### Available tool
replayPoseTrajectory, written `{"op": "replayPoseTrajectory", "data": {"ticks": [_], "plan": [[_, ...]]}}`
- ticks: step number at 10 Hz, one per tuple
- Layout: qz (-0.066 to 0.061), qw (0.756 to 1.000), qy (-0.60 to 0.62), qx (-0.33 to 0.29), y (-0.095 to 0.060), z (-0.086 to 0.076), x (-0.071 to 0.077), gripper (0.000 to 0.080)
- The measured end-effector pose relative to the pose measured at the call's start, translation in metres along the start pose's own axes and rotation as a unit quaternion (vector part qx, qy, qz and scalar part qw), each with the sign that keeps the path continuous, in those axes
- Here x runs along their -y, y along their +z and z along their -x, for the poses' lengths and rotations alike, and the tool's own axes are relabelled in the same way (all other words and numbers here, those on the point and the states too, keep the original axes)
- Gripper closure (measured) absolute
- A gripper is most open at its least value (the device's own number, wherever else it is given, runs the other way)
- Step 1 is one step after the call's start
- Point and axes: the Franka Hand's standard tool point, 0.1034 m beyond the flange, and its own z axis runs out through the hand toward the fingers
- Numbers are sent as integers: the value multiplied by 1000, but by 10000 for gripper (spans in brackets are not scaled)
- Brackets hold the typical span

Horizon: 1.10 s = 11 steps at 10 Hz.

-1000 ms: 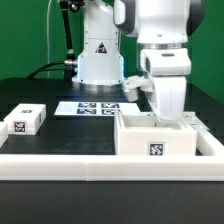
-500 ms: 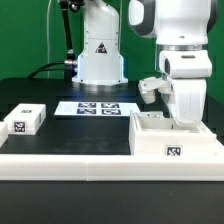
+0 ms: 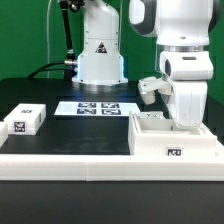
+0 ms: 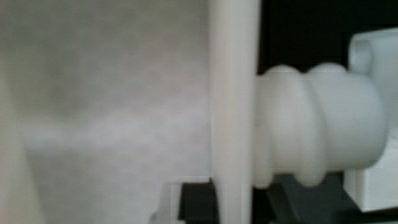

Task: Assemble cabinet

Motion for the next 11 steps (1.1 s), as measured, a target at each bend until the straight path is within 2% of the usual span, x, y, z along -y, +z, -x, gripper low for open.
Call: {"op": "replayPoseTrajectory", "data": {"ticks": [2, 4, 5, 6, 7, 8, 9, 11], "plan": [[0, 1000, 1, 0, 0, 1, 0, 762], [-1, 1000, 1, 0, 0, 2, 0, 397], [-1, 1000, 2, 0, 1, 2, 0, 258], [-1, 1000, 2, 0, 1, 2, 0, 258], [-1, 1000, 2, 0, 1, 2, 0, 112], [-3, 1000, 2, 1, 1, 2, 2, 112], [-5, 1000, 1, 2, 2, 3, 4, 22], [-6, 1000, 1, 2, 3, 3, 5, 3]]}}
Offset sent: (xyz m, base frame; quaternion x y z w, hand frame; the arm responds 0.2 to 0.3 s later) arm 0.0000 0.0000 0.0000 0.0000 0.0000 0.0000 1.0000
